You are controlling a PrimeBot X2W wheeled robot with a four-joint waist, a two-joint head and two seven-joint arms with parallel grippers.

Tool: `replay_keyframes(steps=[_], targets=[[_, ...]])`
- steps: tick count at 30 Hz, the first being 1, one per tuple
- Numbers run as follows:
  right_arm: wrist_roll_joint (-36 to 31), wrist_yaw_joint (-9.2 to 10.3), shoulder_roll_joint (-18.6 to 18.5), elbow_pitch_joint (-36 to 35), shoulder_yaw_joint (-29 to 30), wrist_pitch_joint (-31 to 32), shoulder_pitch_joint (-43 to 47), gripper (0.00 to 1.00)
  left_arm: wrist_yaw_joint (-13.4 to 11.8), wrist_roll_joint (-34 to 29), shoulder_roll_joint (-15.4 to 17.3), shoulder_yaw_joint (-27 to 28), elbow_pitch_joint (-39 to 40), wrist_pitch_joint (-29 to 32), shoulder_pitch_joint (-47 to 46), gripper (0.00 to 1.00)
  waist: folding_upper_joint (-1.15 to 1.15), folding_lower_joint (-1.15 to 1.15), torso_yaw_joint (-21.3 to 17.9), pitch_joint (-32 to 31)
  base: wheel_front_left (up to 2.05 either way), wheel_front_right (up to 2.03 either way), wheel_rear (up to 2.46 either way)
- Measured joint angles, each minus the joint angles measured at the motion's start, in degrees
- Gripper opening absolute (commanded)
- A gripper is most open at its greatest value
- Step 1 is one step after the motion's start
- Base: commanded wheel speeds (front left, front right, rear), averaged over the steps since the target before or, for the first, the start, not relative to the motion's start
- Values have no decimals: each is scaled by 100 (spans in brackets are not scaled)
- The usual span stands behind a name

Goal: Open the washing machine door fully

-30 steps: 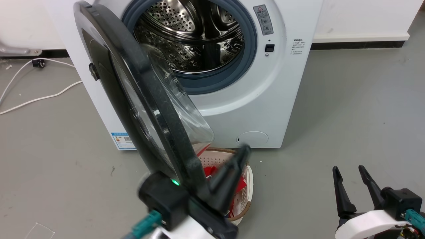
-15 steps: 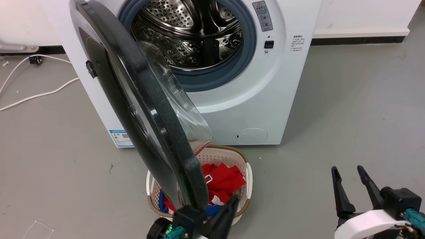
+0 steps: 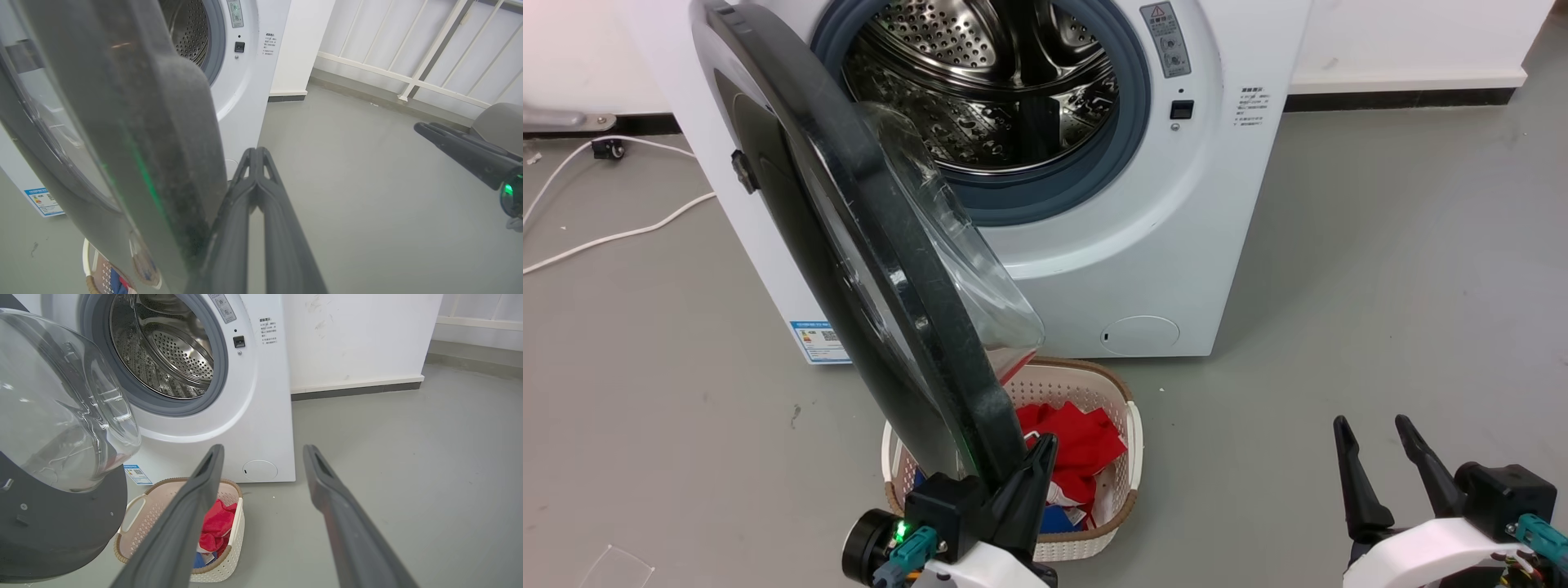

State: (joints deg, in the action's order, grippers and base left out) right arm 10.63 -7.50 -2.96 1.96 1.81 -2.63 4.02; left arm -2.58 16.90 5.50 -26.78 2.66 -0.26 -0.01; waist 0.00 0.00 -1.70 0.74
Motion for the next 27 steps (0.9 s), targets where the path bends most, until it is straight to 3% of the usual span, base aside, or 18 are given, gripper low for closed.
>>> replay_keyframes(steps=[8, 15, 21, 27], targets=[[-125, 0, 1, -56, 44, 9, 11, 100, -180, 51, 134, 104, 339, 147, 259, 0, 0, 0, 148, 10, 0, 0, 0], [-619, 0, 2, -352, 81, 26, 34, 100, -452, 76, 269, 263, 811, 275, 632, 0, 0, 0, 412, -21, 0, 0, 0], [-641, 0, 3, -615, 163, 101, 102, 100, -787, 94, 439, 667, 1110, 302, 848, 0, 0, 0, 840, -41, 0, 0, 0], [-602, 0, 4, -781, 277, 165, 151, 100, -954, 225, 644, 1187, 1158, 200, 893, 0, 0, 0, 1272, 6, 0, 0, 0]])
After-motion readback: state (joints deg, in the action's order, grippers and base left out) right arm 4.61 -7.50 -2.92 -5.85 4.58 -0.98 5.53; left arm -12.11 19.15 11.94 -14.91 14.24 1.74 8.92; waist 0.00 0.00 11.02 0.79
